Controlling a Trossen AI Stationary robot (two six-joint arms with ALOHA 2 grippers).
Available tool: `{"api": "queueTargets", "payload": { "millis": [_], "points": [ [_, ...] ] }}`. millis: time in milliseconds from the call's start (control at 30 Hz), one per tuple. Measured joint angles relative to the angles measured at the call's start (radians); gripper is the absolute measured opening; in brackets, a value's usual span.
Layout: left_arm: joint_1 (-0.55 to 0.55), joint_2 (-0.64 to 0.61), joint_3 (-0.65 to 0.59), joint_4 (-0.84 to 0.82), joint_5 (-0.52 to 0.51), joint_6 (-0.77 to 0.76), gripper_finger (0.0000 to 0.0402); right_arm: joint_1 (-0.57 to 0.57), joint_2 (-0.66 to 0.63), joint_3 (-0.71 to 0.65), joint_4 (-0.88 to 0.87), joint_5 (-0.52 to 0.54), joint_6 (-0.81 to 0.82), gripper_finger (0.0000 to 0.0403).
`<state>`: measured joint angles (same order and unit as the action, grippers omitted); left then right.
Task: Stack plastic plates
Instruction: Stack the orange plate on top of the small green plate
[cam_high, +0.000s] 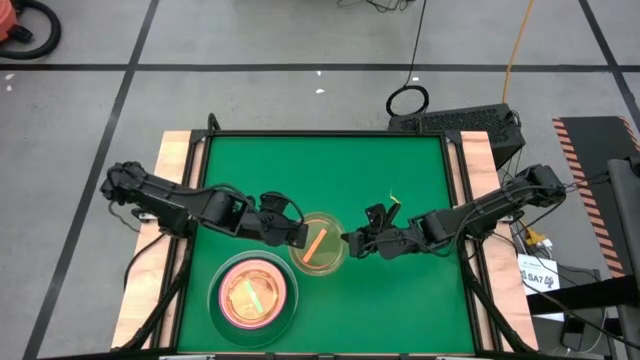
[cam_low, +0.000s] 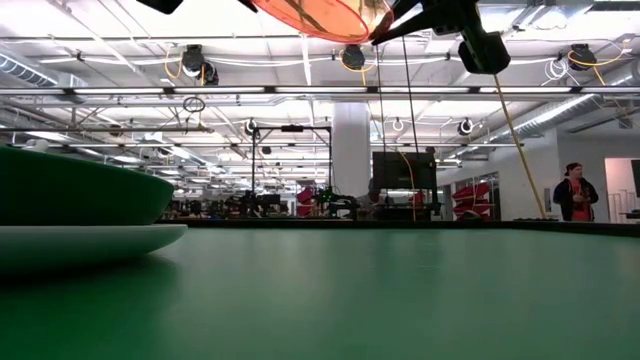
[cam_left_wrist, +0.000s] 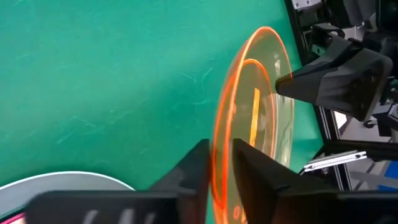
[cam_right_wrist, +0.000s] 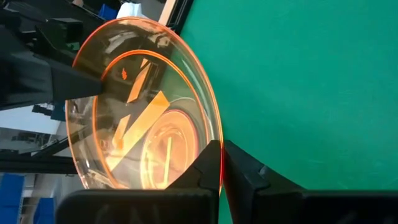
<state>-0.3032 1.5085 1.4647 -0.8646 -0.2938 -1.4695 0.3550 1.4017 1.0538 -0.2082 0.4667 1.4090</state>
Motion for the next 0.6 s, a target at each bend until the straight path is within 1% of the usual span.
{"api": "queueTargets", "payload": {
  "millis": [133,267,367,467,600],
  "points": [
    [0.005,0.000,0.000,0.002,-0.004,-0.001,0.0038,0.000,0.000,0.000,0.000,0.000,-0.001,0.0008],
    [-0.002,0.000,0.000,0.002,-0.004,-0.001,0.0031,0.000,0.000,0.000,-0.001,-0.003,0.000,0.0008],
    [-0.009,0.000,0.000,0.003,-0.005,-0.002,0.0030,0.000,-0.005,0.000,0.001,-0.028,0.000,0.0015],
    [-0.016,0.000,0.000,0.003,-0.005,-0.002,0.0030,0.000,-0.006,0.000,-0.004,-0.050,0.012,0.0041],
    [-0.028,0.000,0.000,-0.003,-0.005,0.004,0.0030,0.000,-0.013,0.000,-0.013,-0.111,0.016,0.0104]
  ]
}}
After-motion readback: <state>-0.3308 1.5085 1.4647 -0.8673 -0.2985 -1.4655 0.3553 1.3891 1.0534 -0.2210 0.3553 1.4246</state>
